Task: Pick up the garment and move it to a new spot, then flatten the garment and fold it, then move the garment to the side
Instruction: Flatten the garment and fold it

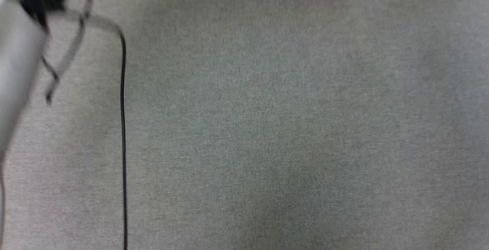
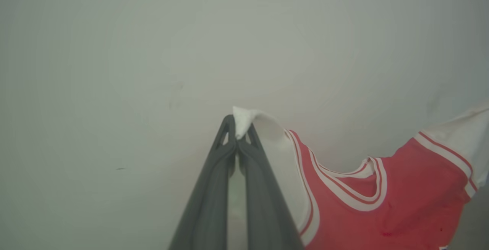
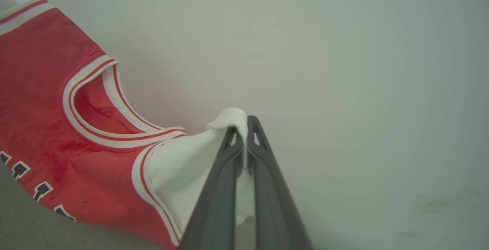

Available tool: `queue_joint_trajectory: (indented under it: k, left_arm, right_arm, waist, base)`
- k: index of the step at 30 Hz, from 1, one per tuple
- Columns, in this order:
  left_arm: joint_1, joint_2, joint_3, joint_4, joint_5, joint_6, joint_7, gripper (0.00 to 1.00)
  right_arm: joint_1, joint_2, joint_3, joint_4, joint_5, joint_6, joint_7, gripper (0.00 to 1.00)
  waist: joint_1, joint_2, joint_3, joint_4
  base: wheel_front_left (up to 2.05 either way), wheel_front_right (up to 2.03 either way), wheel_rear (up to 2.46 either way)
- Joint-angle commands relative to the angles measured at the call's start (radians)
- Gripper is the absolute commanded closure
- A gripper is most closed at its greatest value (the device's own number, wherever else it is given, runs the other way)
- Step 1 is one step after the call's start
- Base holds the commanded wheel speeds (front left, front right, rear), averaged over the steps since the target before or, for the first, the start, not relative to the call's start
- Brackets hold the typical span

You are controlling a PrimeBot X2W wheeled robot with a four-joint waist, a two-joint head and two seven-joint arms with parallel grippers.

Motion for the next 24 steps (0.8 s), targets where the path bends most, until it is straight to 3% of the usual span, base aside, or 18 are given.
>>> queue_joint_trajectory:
  k: [1, 12, 24]
  left_arm:
    - [0.086, 0.018, 0.011, -0.037, 0.005, 0.015, -0.006, 1.0]
    - [0.599, 0.073, 0.09, -0.294, -0.021, 0.132, -0.006, 1.0]
    - [1.08, 0.067, 0.159, -0.39, -0.061, 0.183, -0.006, 1.0]
  right_arm:
    - [0.062, -0.01, 0.018, -0.022, 0.02, -0.001, -0.013, 1.0]
    - [0.45, -0.054, 0.097, -0.16, 0.123, -0.001, -0.034, 1.0]
    - [0.838, -0.117, 0.07, -0.225, 0.173, -0.001, -0.036, 1.0]
  waist:
    - [-0.0001, 0.0, -0.041, 0.002]
    - [-0.0001, 0.0, -0.192, 0.014]
    - [-0.0001, 0.0, -0.332, 0.035]
  base:
    - [0.0, 0.0, 0.0]
    - [0.0, 0.0, 0.0]
    - [0.0, 0.0, 0.0]
